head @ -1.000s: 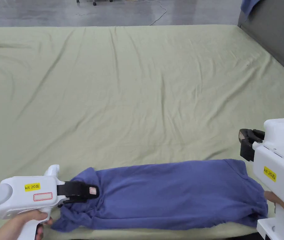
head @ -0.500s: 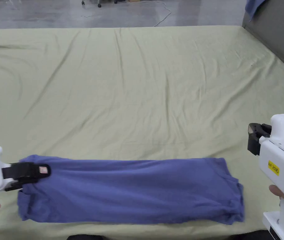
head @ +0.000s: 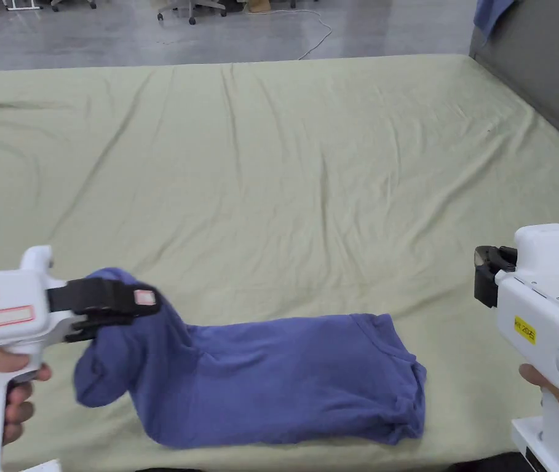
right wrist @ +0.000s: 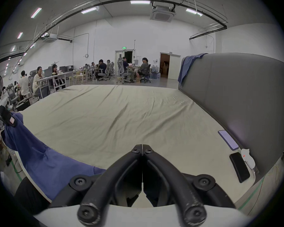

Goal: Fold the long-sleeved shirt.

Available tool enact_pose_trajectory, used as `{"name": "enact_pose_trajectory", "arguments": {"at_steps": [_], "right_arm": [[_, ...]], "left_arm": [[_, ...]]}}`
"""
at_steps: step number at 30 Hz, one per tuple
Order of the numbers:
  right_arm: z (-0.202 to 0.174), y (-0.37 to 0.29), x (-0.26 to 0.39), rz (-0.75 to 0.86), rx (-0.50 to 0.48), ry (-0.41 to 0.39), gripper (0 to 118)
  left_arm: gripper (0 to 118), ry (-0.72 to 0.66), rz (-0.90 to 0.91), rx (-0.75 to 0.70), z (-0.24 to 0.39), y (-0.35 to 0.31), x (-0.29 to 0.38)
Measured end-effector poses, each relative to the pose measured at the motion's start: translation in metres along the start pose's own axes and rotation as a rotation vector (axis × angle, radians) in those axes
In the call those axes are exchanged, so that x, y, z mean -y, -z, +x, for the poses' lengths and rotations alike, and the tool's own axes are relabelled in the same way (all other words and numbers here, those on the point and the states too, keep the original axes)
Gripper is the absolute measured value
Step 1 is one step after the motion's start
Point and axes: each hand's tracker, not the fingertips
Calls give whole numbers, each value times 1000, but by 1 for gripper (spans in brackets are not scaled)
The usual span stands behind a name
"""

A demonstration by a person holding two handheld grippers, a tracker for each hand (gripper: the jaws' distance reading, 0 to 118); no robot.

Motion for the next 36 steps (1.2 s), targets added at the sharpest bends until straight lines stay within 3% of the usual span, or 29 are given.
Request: {"name": "enact_pose_trajectory", "arguments": {"at_steps": [6,9,11,12,13,14,15,21,23,24,26,28,29,36], "right_arm": [[6,-5,0,-6,-5,10,0],[10,-7,2,-6,-3,9,0],[12,-9,3,-7,1,13,0],[14,-10,3,-7,2,17,0],[15,-11,2,-7,4,25,0],[17,-11,2,-8,4,28,0],[19,-12,2,-7,3,32,0],[21,-11,-2,-3,0,45,0],[20,-10,-2,-2,-5,47,0],[19,-11,-3,-1,-8,48,0],[16,-12,-3,3,-12,43,0],[14,-12,-3,4,-16,37,0],[14,-11,-3,1,-21,37,0],[12,-10,0,-15,-22,29,0]], "left_arm": [[4,69,-225,40,69,146,17],[4,71,-311,8,73,224,32],[10,64,-373,-51,63,275,42],[27,42,-397,-57,57,290,47],[72,33,-447,-51,50,304,51],[104,25,-471,-67,47,311,54],[117,23,-480,-64,46,316,56],[117,21,-229,59,63,238,27],[114,55,-96,34,66,202,28],[100,96,-23,-17,65,184,32],[5,263,69,-172,68,164,46],[0,492,148,-483,74,168,78],[0,545,154,-538,70,172,90],[0,553,-77,-440,51,245,144]]}}
